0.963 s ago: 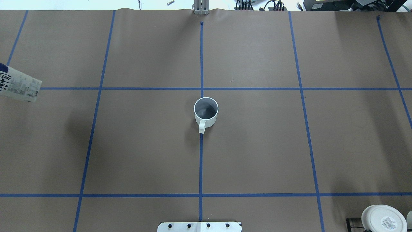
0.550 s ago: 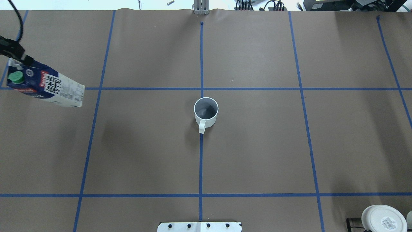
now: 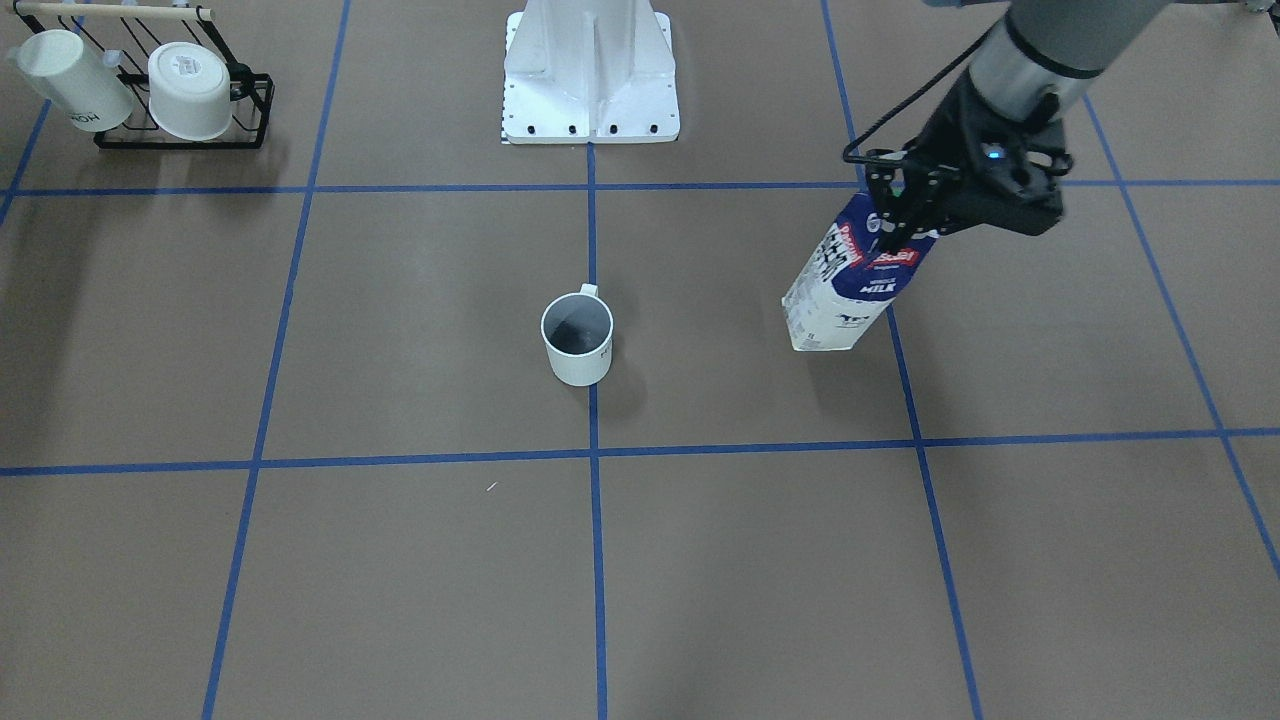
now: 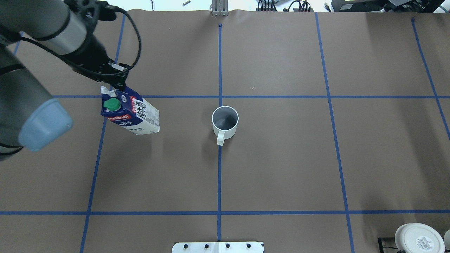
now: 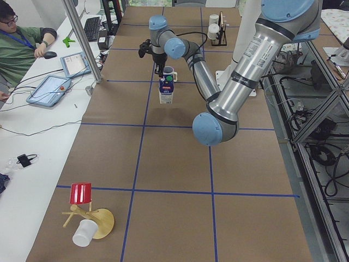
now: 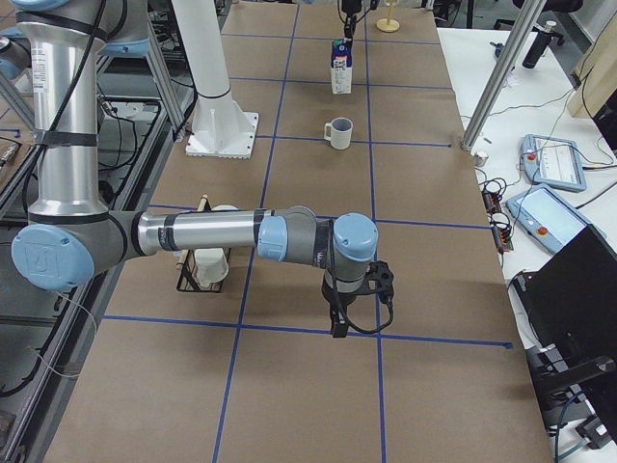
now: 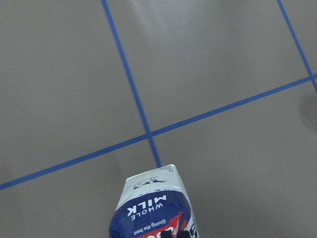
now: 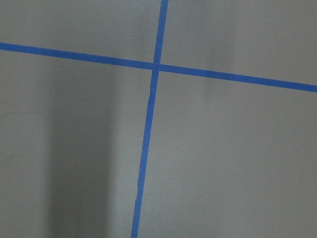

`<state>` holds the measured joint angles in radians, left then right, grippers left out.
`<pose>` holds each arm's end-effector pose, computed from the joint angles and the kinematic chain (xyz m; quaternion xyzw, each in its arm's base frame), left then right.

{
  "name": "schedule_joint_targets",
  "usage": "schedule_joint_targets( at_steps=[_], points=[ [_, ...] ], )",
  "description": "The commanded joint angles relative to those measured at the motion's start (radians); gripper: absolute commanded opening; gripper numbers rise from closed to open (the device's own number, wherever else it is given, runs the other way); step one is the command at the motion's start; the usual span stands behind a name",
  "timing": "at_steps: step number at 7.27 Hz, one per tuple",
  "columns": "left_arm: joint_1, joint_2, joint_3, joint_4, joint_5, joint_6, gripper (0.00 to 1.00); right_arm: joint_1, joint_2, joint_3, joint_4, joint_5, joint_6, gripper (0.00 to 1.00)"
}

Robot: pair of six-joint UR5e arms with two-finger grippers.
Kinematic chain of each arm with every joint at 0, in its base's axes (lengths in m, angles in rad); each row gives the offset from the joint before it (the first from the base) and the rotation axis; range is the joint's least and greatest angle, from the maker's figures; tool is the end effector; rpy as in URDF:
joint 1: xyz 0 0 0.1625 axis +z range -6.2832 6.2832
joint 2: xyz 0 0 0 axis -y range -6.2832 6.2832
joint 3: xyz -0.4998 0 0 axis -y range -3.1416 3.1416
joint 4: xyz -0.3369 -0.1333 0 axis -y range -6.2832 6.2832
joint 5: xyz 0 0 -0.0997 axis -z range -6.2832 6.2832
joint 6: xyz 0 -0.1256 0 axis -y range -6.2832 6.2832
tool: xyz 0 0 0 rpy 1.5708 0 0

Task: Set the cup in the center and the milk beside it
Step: 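Carry the blue milk carton with the left gripper toward the mug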

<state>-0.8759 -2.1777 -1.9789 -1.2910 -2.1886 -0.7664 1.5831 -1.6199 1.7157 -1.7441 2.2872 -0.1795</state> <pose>0.3411 -0.5038 0.2959 0.0657 0.4398 0.0774 0.8924 0.0558 -0.4022 0.7316 -0.0026 -0.3522 -0.0646 0.9337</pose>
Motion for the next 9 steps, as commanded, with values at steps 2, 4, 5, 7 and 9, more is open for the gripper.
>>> schedule_joint_targets(
  at_steps=[2, 4, 5, 7, 9],
  points=[
    [0.122, -0.222, 0.2, 0.013, 0.11, -0.137, 0.0, 0.0, 0.0, -0.001, 0.0, 0.0, 0.0, 1.0],
    [0.156, -0.249, 0.215, 0.013, 0.112, -0.16, 0.0, 0.0, 0.0, -0.001, 0.0, 0.0, 0.0, 1.0],
    [0.161, -0.278, 0.245, 0.013, 0.112, -0.169, 0.0, 0.0, 0.0, -0.001, 0.0, 0.0, 0.0, 1.0],
    [0.214, -0.289, 0.265, 0.007, 0.18, -0.174, 0.0, 0.0, 0.0, -0.002, 0.0, 0.0, 0.002, 1.0],
    [0.216, -0.289, 0.275, 0.006, 0.182, -0.172, 0.0, 0.0, 0.0, -0.007, 0.0, 0.0, 0.002, 1.0]
  ],
)
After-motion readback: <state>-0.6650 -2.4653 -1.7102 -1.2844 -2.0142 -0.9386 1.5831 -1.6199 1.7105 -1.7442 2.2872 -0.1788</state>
